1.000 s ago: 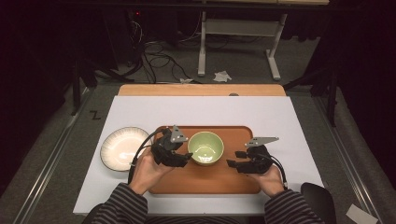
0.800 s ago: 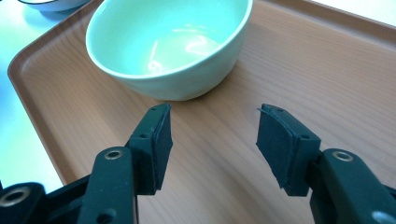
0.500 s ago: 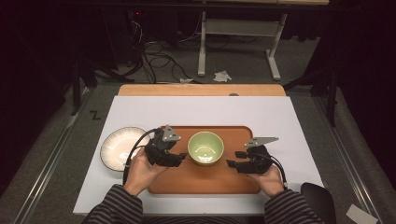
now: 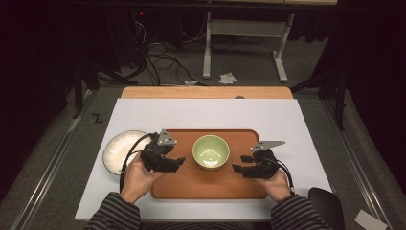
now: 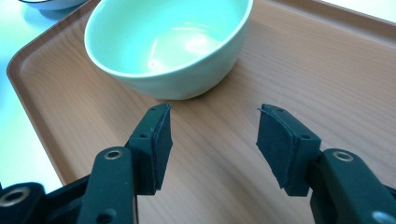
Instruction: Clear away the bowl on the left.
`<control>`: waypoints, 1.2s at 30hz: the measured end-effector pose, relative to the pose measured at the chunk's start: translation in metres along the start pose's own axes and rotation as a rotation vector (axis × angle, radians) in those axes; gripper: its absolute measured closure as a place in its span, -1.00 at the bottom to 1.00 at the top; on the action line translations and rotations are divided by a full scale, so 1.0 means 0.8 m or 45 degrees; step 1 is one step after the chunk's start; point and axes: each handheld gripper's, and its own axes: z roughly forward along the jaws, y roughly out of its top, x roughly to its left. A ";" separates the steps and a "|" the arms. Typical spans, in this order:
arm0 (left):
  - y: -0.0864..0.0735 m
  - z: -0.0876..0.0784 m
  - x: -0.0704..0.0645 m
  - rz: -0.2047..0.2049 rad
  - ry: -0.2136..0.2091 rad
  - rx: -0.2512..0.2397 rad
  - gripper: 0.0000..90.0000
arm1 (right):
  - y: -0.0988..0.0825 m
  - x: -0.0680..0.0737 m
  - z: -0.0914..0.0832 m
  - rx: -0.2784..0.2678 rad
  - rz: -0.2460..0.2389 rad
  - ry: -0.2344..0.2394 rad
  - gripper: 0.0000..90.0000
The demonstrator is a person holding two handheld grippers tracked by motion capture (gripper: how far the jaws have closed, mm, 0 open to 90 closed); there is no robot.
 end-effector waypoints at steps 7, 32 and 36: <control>-0.009 -0.003 0.004 -0.025 0.001 0.008 -0.08 | 0.000 -0.001 0.001 0.001 -0.008 0.002 0.03; -0.028 0.002 0.002 -0.083 -0.030 0.027 -0.09 | 0.000 0.000 0.001 0.000 -0.006 0.002 0.03; -0.030 0.003 0.002 -0.090 -0.032 0.026 -0.09 | 0.000 0.000 0.001 0.001 -0.003 0.001 0.03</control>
